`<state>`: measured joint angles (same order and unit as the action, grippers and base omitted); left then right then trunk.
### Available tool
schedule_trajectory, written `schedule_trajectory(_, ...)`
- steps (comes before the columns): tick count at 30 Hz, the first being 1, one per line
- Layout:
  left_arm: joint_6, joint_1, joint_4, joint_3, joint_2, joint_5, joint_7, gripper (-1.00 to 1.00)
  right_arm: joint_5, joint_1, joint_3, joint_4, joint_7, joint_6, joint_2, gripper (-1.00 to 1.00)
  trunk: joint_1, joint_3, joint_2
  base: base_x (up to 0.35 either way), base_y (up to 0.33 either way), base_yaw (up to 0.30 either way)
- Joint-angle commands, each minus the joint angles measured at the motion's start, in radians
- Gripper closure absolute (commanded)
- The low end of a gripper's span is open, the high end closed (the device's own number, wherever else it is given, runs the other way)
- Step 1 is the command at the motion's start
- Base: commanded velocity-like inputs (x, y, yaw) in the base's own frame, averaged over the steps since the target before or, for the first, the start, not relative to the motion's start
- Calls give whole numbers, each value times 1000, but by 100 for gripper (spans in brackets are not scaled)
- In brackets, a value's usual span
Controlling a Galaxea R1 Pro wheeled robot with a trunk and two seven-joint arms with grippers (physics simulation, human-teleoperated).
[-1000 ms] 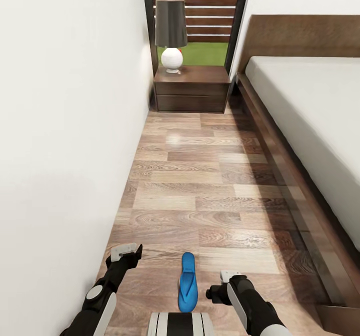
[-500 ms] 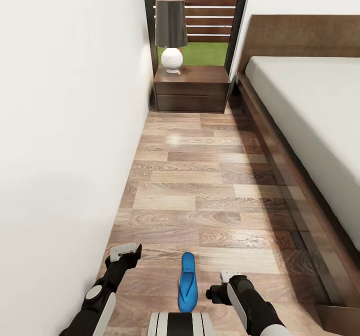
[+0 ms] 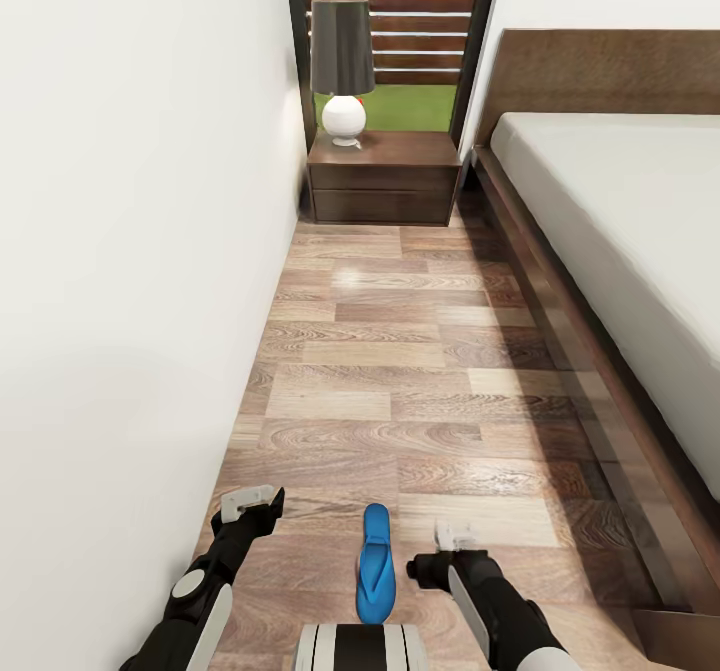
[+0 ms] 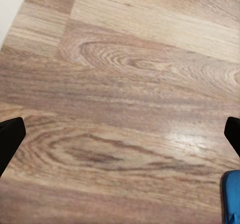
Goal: In the bedroom, move the book from the bed onto either nightstand, and place the two sandals side by side next to the bed.
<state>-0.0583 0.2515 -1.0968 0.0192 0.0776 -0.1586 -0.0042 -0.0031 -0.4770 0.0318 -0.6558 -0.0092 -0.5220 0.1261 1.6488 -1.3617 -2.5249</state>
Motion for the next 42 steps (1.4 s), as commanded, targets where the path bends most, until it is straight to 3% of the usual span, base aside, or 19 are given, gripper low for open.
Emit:
schedule_trajectory(1,-6,0,-2,1,1,-10,0,-100,0,0,2,-1,-1,17,-1,-100,0,-1,0,0,0,0)
schedule_trajectory(7,-6,0,-2,1,1,-10,0,-100,-3,0,8,5,9,222,-2,-100,0,-1,0,0,0,0)
schedule_trajectory(13,-6,0,-2,0,2,-10,0,-100,-3,0,32,1,92,237,-2,-100,0,-1,0,0,0,0)
schedule_trajectory(15,-6,0,-2,-1,2,-10,-1,-100,-4,0,36,-6,138,203,-1,-100,0,-1,0,0,0,0)
schedule_trajectory(19,-6,0,-3,-1,3,-10,0,-100,-17,0,39,-39,161,123,1,-100,0,-1,0,0,0,0)
schedule_trajectory(23,-7,0,-3,-1,3,-10,0,-100,-66,0,63,-50,164,106,2,-100,0,-1,0,0,0,0)
schedule_trajectory(25,-7,0,-3,-1,4,-10,0,-100,-114,0,125,-53,163,102,2,-100,0,-1,0,0,0,0)
schedule_trajectory(29,-7,0,-3,-1,4,-10,0,-100,-166,0,177,-54,160,100,1,-100,0,-1,0,0,0,0)
schedule_trajectory(38,-7,0,-3,-1,4,-10,0,-100,-262,0,198,-67,165,23,-1,-100,0,-1,0,0,0,0)
schedule_trajectory(42,-8,0,-3,-1,4,-10,0,-100,-289,0,217,-99,248,3,-3,-100,0,-1,0,0,0,0)
